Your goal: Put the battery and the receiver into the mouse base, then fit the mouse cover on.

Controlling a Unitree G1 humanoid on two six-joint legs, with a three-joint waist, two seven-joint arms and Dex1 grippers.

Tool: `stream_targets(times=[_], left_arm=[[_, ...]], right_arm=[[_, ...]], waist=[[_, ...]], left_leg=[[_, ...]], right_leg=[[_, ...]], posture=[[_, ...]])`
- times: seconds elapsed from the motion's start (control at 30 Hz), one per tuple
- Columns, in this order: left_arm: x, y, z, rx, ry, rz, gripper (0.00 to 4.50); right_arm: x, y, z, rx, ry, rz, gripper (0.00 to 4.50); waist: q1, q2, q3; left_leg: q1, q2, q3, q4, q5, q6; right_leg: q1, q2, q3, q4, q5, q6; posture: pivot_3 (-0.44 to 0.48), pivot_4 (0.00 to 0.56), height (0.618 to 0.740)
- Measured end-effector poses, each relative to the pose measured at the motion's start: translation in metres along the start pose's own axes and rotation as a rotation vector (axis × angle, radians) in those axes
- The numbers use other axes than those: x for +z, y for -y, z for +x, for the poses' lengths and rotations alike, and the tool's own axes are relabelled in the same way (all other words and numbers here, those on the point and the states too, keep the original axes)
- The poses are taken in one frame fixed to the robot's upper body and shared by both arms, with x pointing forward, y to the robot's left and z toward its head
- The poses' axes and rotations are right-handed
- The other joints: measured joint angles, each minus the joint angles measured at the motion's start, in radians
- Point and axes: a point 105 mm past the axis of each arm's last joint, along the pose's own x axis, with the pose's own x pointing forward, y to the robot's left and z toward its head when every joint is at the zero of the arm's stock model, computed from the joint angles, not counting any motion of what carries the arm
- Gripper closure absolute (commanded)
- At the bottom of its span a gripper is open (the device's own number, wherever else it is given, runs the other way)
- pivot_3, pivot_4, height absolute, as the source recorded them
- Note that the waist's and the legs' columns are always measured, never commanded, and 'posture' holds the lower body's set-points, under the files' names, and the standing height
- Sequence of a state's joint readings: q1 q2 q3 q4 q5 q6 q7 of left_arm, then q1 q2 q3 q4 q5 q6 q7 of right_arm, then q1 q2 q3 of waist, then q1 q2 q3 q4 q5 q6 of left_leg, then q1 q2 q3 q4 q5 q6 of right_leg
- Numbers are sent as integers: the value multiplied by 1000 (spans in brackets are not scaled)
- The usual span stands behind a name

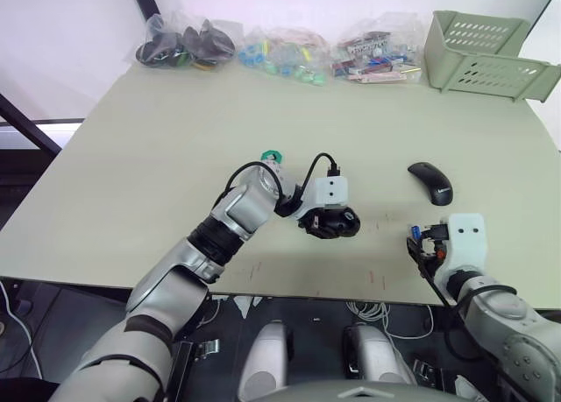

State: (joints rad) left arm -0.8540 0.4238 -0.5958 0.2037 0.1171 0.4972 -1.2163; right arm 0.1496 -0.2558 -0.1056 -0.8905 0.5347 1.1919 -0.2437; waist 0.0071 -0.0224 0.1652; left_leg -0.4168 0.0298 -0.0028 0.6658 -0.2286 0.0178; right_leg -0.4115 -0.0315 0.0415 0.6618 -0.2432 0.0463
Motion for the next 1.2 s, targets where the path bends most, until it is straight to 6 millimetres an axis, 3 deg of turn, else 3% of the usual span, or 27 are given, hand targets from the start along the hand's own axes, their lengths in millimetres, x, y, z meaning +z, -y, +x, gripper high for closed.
stream_targets(times=[0.1,0.6,0.7,0.77,0.83,1.07,1.2], left_arm=[[-1,0,-1,4,1,-7,1579],[-2,0,-2,9,-4,-18,1579],[-2,1,-2,10,-4,-20,1579],[-2,1,-2,13,-3,-21,1579],[-2,1,-1,16,-2,-23,1579],[-2,1,-1,17,-2,-24,1579],[-3,2,-2,18,-1,-27,1579]], right_arm=[[-13,-1,2,-30,-15,25,1935],[-11,-4,7,-50,40,41,1935],[-14,-3,7,-64,32,41,2678],[-15,-4,7,-59,31,36,3810],[-16,-6,6,-53,29,29,4402],[-14,-3,5,-28,37,-64,4391],[-1,2,2,43,36,-259,4391]], waist=[[-3,0,0],[-10,0,0],[-11,0,0],[-11,0,0],[-11,0,0],[-11,0,0],[-15,0,0]], left_leg=[[0,0,0,0,0,0],[0,0,0,0,0,0],[0,0,0,0,0,0],[0,0,0,0,0,0],[0,0,0,0,0,0],[0,0,0,0,0,0],[0,-1,0,0,0,0]], right_leg=[[0,0,0,0,0,0],[0,0,0,0,0,0],[0,0,0,0,0,0],[0,0,0,0,0,0],[0,-1,0,-1,0,0],[0,-1,0,-1,0,0],[0,-2,1,-1,0,0]], posture=[[0,150,740],[0,150,740],[0,150,740],[0,150,740],[0,150,740],[0,150,740],[0,150,740]])
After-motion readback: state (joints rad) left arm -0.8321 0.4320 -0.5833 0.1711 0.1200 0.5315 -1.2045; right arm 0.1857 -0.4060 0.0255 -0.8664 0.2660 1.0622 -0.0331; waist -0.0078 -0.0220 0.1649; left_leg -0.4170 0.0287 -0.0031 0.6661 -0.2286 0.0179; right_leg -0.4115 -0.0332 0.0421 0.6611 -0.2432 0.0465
